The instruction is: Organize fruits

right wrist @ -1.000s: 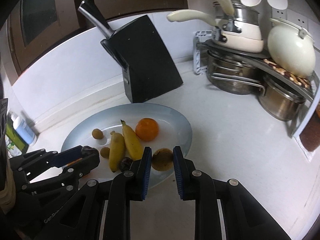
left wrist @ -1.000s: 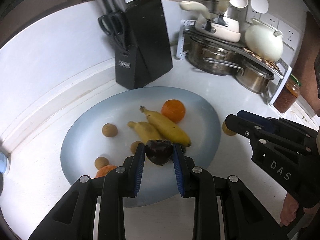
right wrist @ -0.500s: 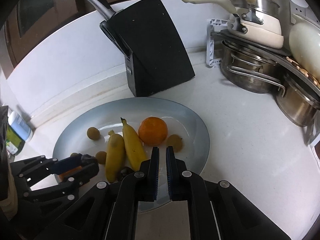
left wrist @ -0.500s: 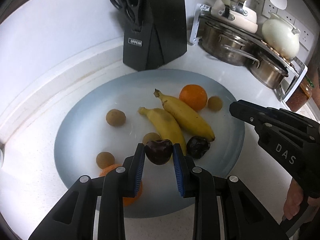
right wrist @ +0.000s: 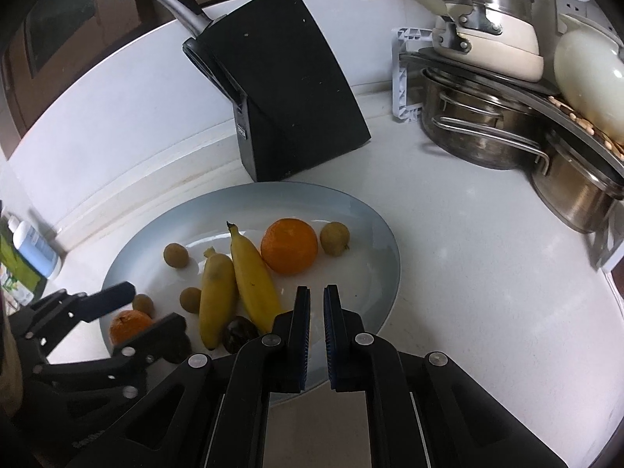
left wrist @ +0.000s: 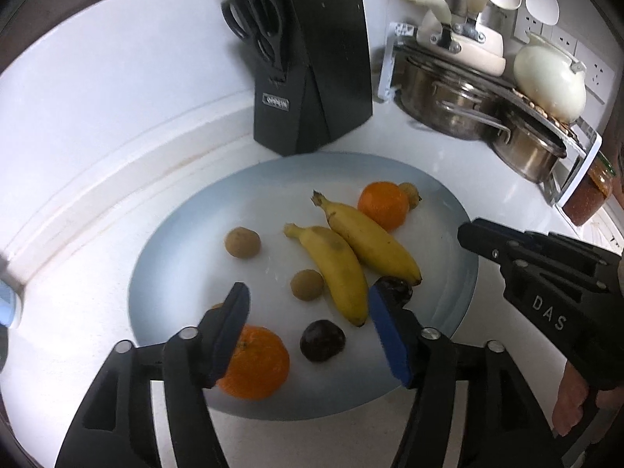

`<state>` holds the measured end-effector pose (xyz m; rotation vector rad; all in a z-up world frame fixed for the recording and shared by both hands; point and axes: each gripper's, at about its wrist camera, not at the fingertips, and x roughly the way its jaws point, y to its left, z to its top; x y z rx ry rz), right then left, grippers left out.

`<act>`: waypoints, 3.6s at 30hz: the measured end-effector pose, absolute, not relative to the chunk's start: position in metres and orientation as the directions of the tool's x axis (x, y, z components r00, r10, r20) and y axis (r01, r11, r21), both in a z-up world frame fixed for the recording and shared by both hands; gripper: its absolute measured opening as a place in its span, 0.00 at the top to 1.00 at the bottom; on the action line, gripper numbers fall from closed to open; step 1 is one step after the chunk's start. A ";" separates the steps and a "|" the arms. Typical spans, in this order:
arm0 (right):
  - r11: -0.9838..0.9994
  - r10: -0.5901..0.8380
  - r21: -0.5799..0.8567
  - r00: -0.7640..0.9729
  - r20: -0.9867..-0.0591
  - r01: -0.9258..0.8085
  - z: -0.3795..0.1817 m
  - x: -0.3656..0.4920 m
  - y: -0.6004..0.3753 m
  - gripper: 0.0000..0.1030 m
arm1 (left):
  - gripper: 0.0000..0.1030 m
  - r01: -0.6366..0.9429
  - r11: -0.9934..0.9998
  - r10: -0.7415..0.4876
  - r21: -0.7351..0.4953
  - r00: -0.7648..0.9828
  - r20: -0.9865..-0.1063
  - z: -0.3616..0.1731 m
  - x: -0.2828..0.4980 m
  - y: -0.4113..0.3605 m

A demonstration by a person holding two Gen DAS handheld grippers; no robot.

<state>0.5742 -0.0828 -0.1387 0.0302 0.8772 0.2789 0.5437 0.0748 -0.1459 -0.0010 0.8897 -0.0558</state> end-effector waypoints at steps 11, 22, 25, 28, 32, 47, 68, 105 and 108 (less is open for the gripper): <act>0.977 0.205 0.119 0.645 -0.736 -0.175 -0.122 0.550 -0.090 0.65 | 0.20 -0.016 0.999 0.039 0.039 0.711 -0.702 -0.115 0.517 0.077; 0.995 0.099 0.047 0.739 -0.666 -0.091 -0.090 0.509 -0.095 0.35 | 0.06 -0.042 0.996 0.079 0.075 0.782 -0.618 -0.086 0.486 0.077; 0.997 0.072 0.041 0.760 -0.646 -0.059 -0.082 0.498 -0.096 0.29 | 0.03 -0.036 0.996 0.079 0.084 0.802 -0.592 -0.078 0.478 0.078; 0.999 0.049 0.036 0.775 -0.630 -0.034 -0.076 0.489 -0.095 0.25 | 0.00 -0.032 0.994 0.087 0.107 0.828 -0.554 -0.070 0.471 0.079; 1.000 0.020 0.031 0.791 -0.612 -0.001 -0.069 0.476 -0.092 0.22 | 0.00 -0.006 0.995 0.061 0.105 0.846 -0.530 -0.062 0.464 0.081; 0.995 -0.077 0.017 0.838 -0.540 0.102 -0.046 0.420 -0.103 0.16 | 0.00 0.052 0.996 -0.005 0.079 0.865 -0.502 -0.046 0.424 0.068; 0.985 -0.146 0.008 0.862 -0.486 0.171 -0.020 0.270 -0.163 0.10 | 0.00 0.085 0.995 -0.051 0.057 0.897 -0.439 -0.028 0.286 0.012; 0.963 -0.242 0.009 0.883 -0.403 0.268 0.019 0.099 -0.137 0.06 | 0.00 0.167 0.981 -0.124 0.103 0.933 -0.338 0.005 0.130 0.033; 0.961 -0.248 0.012 0.883 -0.398 0.275 0.022 0.092 -0.135 0.06 | 0.00 0.180 0.979 -0.138 0.098 0.932 -0.335 0.006 0.126 0.037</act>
